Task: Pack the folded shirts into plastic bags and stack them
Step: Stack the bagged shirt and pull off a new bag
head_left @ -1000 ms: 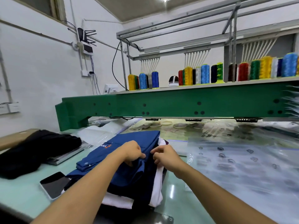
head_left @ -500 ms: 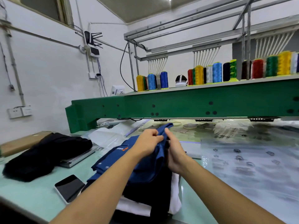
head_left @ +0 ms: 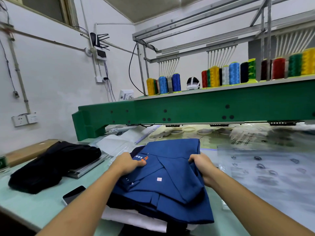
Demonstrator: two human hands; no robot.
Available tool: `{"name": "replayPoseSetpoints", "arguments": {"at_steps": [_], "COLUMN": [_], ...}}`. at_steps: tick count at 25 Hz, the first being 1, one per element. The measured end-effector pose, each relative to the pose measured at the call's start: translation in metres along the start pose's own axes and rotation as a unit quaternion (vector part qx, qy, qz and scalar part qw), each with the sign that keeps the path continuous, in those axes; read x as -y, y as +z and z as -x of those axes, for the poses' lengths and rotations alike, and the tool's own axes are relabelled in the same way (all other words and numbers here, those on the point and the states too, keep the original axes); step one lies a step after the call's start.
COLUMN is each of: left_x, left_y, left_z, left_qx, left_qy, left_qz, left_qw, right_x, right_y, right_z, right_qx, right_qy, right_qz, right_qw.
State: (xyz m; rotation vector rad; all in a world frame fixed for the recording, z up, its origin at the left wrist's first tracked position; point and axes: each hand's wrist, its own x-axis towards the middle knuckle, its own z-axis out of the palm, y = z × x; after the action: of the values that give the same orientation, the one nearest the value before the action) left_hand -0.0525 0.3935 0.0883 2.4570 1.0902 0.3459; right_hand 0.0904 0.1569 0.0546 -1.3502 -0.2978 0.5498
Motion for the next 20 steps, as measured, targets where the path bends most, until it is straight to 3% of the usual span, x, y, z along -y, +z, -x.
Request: {"name": "replayPoseSetpoints", "arguments": {"at_steps": [5, 9, 11, 13, 16, 18, 20], "left_x": [-0.020, -0.082, -0.118, -0.149, -0.181, -0.195, -0.203], "left_y": [-0.017, -0.013, -0.003, 0.009, 0.021, 0.025, 0.033], "left_z": [0.004, 0.035, 0.053, 0.072, 0.096, 0.105, 0.104], "left_qx": [0.080, 0.091, 0.071, 0.073, 0.161, 0.200, 0.176], "left_qy": [0.058, 0.194, 0.259, 0.288, 0.303, 0.323, 0.328], "left_qz": [0.042, 0.018, -0.003, 0.009, 0.006, 0.010, 0.043], "left_qw": [0.994, 0.977, 0.963, 0.955, 0.939, 0.925, 0.927], "right_x": [-0.005, 0.006, 0.015, 0.030, 0.048, 0.053, 0.057], "right_y": [-0.001, 0.011, 0.018, 0.015, -0.013, -0.038, -0.065], "right_z": [-0.001, 0.001, 0.001, 0.001, 0.007, 0.011, 0.018], "right_qx": [0.052, 0.056, 0.053, 0.057, 0.065, 0.033, 0.010], "right_qy": [-0.128, -0.125, -0.094, -0.018, 0.031, -0.024, -0.027], "right_qz": [0.109, 0.205, 0.164, 0.046, -0.076, -0.037, -0.003], "right_qw": [0.984, 0.969, 0.981, 0.997, 0.995, 0.998, 1.000]}}
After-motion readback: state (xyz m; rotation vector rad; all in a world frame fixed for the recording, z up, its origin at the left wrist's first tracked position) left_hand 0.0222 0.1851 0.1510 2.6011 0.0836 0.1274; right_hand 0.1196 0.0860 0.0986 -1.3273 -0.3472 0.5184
